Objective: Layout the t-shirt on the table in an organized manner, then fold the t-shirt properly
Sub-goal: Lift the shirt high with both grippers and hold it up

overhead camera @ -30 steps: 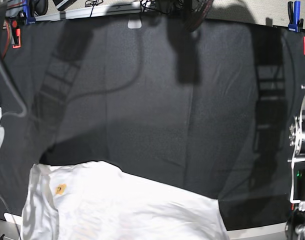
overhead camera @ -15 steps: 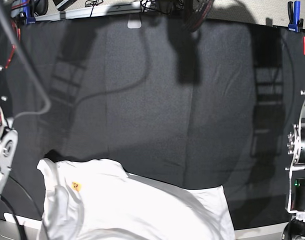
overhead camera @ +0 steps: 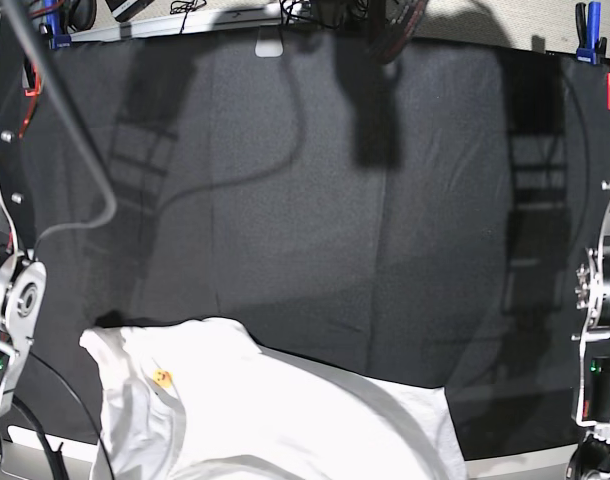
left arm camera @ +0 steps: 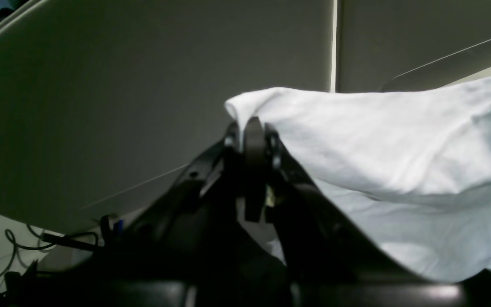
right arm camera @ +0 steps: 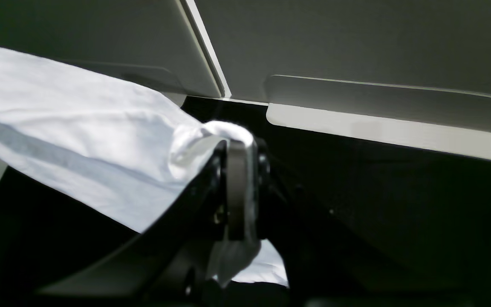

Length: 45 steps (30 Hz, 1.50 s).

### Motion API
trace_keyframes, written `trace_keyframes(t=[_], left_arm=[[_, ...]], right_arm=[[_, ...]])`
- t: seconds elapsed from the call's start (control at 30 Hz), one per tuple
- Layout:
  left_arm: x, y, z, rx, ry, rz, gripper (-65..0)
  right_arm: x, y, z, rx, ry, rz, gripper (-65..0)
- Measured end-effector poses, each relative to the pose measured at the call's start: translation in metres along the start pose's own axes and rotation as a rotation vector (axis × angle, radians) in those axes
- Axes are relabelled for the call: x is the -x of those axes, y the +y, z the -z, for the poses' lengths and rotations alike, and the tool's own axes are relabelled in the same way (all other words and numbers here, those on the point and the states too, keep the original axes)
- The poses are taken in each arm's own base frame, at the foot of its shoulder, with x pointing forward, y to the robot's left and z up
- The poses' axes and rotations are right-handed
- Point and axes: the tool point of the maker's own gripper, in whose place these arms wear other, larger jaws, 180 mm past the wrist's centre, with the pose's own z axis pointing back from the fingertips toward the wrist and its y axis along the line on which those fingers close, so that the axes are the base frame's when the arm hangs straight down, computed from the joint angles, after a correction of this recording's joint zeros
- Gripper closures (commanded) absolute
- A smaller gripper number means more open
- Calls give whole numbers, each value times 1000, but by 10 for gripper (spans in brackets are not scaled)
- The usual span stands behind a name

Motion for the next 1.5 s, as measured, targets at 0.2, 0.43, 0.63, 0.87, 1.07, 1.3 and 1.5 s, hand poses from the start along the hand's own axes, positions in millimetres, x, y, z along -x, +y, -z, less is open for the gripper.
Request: trace_keyframes(t=[0.2,0.43,0.63,0.87,1.07,1.3,1.5], left_arm=[[0,0,0,0,1,0,0],[20,0,-1,1,112,0,0],[37,6,-5,-10,193,0,0],[89,4,-7,34,276,-68,0],[158,-25,-7,116,394,-104,0],[153,-39,-17,143,339,-78,0],[172,-55,-28,149,327,-77,0]], right_arm=[[-7,19,-1,-103,-38,-25,0],[-1,29,-3,-165,-5,-29,0],[1,11,-13,-126,-4,-23,0],[1,9,-16,-129,-8,-45,0],[28,5,-8,-136,35,-26,0],[49,8,1,-150,17,-9,0],[72,15,1,-130,-3,-70,0]])
